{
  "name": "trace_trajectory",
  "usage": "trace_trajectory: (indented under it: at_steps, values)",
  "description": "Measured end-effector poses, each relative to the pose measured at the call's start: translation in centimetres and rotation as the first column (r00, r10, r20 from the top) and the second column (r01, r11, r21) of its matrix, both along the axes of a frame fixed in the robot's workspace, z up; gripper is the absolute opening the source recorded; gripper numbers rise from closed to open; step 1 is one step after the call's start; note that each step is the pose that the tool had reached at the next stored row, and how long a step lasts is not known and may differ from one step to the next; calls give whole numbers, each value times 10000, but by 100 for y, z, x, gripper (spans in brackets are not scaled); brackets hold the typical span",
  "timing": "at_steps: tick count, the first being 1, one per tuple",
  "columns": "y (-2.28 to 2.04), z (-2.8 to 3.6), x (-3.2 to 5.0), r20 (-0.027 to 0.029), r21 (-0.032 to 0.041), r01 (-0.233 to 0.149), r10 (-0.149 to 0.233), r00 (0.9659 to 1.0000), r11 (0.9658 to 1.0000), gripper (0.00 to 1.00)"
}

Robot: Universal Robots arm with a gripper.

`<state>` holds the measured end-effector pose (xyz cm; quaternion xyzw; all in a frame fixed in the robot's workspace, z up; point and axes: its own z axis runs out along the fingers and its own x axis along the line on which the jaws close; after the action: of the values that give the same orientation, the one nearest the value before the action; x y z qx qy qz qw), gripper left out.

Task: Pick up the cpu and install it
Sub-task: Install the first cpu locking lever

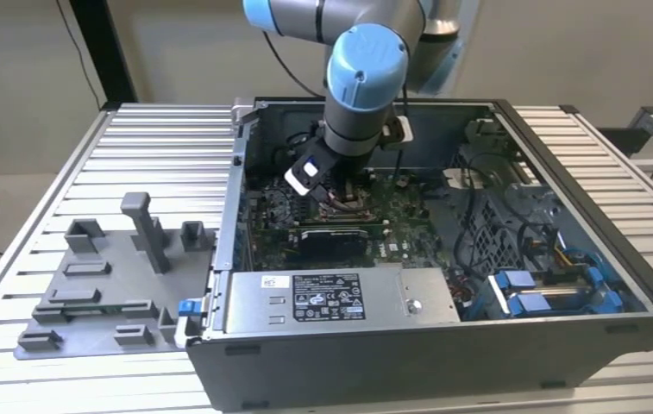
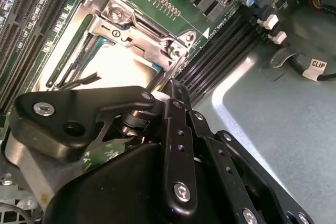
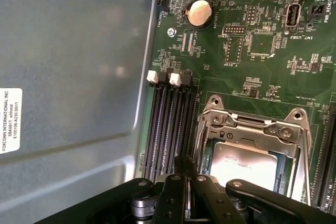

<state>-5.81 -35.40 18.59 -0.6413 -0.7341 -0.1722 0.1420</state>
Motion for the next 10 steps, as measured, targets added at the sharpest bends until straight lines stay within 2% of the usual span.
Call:
trace_trajectory:
  at_steps: [4, 7, 8, 10]
  values:
    - [-9, -3, 0, -2, -10, 1, -1, 10000, 10000, 0]
    - [2, -3, 2, -5, -18, 1, -1, 10000, 10000, 0]
    - [3, 7, 1, -5, -17, 0, 0, 10000, 10000, 0]
    - [4, 92, -10, -2, -14, -1, 1, 10000, 10000, 0]
